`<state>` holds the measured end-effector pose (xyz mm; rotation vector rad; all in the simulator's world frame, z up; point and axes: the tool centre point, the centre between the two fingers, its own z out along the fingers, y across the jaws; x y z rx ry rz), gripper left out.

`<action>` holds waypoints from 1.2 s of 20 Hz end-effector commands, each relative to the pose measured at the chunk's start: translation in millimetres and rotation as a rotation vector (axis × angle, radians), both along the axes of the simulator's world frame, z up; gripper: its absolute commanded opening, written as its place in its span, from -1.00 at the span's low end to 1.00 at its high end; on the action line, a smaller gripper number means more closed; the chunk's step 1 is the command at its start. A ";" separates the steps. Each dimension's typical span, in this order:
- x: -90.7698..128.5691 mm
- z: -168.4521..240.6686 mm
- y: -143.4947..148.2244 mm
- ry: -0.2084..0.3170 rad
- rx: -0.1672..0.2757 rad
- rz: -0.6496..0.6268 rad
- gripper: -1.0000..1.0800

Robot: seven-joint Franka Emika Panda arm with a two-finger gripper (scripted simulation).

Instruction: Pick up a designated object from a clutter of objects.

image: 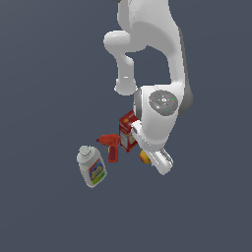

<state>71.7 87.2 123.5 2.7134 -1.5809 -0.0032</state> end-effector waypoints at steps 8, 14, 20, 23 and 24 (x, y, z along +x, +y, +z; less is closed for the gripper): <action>-39.3 80.1 -19.0 -0.002 0.001 0.000 -1.00; -65.4 133.9 -31.9 -0.002 0.001 0.000 -1.00; -92.5 192.0 -45.6 -0.002 0.001 0.000 -1.00; -104.5 218.6 -51.9 -0.002 0.001 0.000 -1.00; -108.2 226.8 -53.8 -0.002 0.001 0.000 -1.00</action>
